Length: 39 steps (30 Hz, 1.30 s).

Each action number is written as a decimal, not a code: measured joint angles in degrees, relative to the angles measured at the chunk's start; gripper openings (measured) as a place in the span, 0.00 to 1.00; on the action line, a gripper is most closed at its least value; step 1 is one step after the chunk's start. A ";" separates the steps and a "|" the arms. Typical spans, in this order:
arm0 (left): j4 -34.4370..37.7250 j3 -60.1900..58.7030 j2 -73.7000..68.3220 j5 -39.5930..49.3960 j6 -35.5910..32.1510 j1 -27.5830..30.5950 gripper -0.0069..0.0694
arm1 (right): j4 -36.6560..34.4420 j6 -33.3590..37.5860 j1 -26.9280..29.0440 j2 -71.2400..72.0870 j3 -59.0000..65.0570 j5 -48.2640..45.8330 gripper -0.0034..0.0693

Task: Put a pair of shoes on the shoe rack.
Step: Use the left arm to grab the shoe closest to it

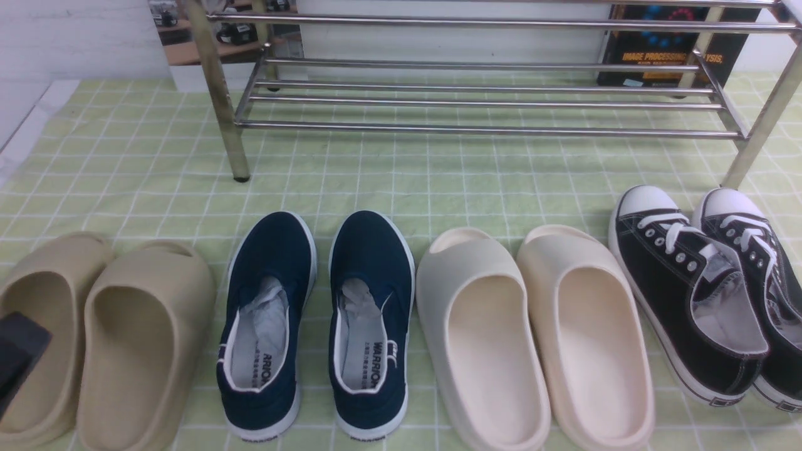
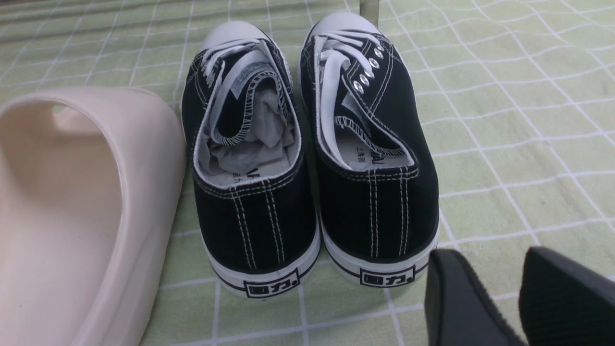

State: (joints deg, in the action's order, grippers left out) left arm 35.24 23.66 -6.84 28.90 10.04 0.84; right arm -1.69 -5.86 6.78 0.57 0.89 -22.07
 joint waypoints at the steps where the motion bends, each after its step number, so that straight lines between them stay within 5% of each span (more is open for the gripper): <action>1: -7.30 5.06 -4.50 5.65 0.76 0.00 0.07 | 0.00 0.00 0.00 0.00 0.00 0.00 0.38; 7: -31.46 22.13 -23.34 29.46 3.21 0.00 0.07 | 0.00 0.00 0.00 0.00 0.00 0.00 0.38; 12: -39.46 28.23 -34.05 38.94 3.32 0.00 0.07 | 0.00 0.00 0.00 0.00 0.00 0.00 0.38; 23: -25.54 30.25 -49.71 39.07 -2.56 -3.32 0.08 | 0.00 0.00 0.00 0.00 0.00 0.00 0.38; 34: -28.63 30.37 -63.38 33.34 -1.18 -16.93 0.51 | 0.00 0.00 0.00 0.00 0.00 0.00 0.38; 39: -28.69 30.49 -69.20 29.52 -1.06 -18.20 0.59 | 0.00 0.00 0.00 0.00 0.00 0.00 0.38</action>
State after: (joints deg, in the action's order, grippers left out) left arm 6.56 54.15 -76.04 58.42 8.98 -17.36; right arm -1.69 -5.86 6.78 0.57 0.89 -22.07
